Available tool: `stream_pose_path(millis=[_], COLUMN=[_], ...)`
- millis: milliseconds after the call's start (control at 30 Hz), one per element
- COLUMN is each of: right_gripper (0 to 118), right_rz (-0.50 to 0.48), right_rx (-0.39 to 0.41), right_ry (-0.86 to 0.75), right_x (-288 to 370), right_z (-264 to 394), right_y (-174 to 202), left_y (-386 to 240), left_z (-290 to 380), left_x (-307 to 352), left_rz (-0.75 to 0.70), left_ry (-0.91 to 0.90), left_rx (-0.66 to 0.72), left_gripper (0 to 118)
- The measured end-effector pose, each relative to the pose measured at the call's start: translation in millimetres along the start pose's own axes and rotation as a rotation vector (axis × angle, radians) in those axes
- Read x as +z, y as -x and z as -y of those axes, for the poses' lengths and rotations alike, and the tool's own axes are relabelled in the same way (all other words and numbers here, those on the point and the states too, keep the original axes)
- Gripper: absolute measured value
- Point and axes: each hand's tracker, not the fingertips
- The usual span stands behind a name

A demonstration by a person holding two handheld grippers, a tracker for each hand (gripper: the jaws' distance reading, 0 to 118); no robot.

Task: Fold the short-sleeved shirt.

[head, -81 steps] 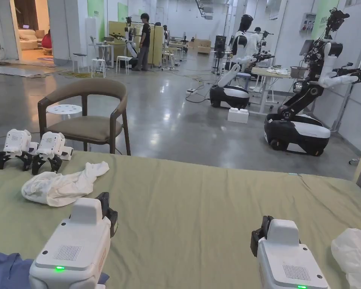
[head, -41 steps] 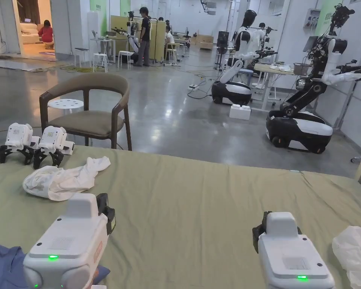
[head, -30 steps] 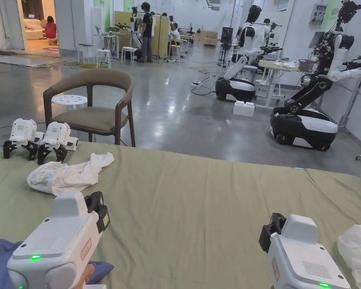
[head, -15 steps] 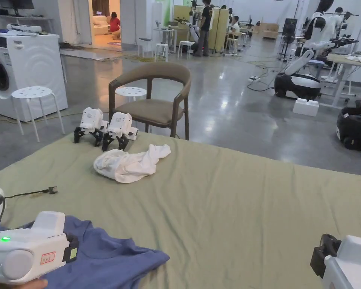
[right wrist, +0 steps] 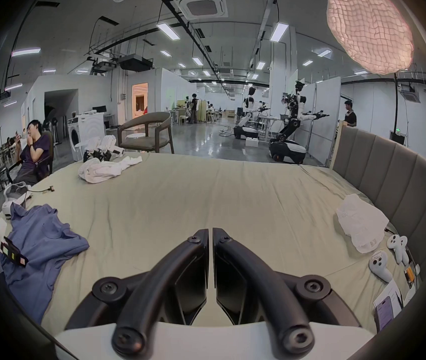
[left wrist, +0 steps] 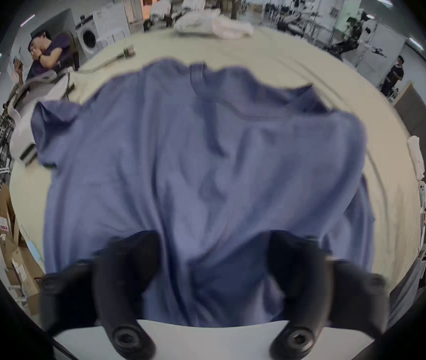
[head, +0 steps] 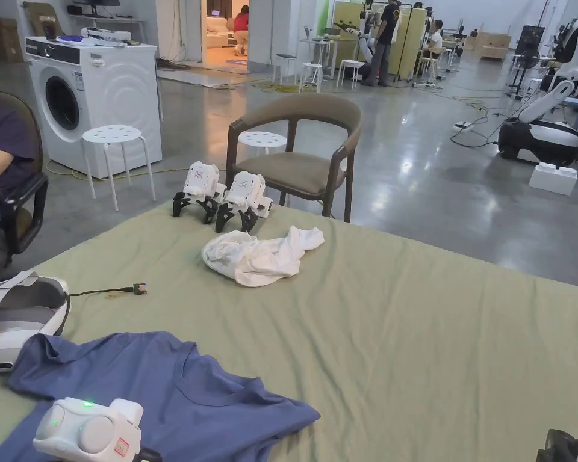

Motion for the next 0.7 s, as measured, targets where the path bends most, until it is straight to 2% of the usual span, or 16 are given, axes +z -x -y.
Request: stream_pose_path(millis=[100,133,233,267,333,467,700], right_gripper=[2,2,2,2,2,2,2], right_rz=[0.004,0.006,0.005,0.004,0.002,0.005,0.017], right_rx=[0.006,0.006,-0.001,-0.004,-0.007,-0.014,-0.043], right_ry=[0.008,0.010,0.019,0.023,0.027,0.020,-0.025], right_x=[-1,-1,-4,-4,-4,1,10], right_z=[2,2,6,7,9,11,2], right_y=[0,1,1,1,2,-1,-13], left_y=[-8,-10,-6,-3,5,-1,-13], left_z=[7,8,8,9,10,23,14], left_x=[6,8,2,1,3,42,110], left_rz=[-0.033,-0.037,-0.109,-0.085,-0.051,-0.024,0.037], left_ry=[-0.070,-0.086,-0.114,-0.112,-0.128,-0.289,-0.531], left_rx=[-0.004,-0.015,-0.072,-0.067,-0.024,0.036,0.016], left_gripper=[59,59,5,0,0,0,0])
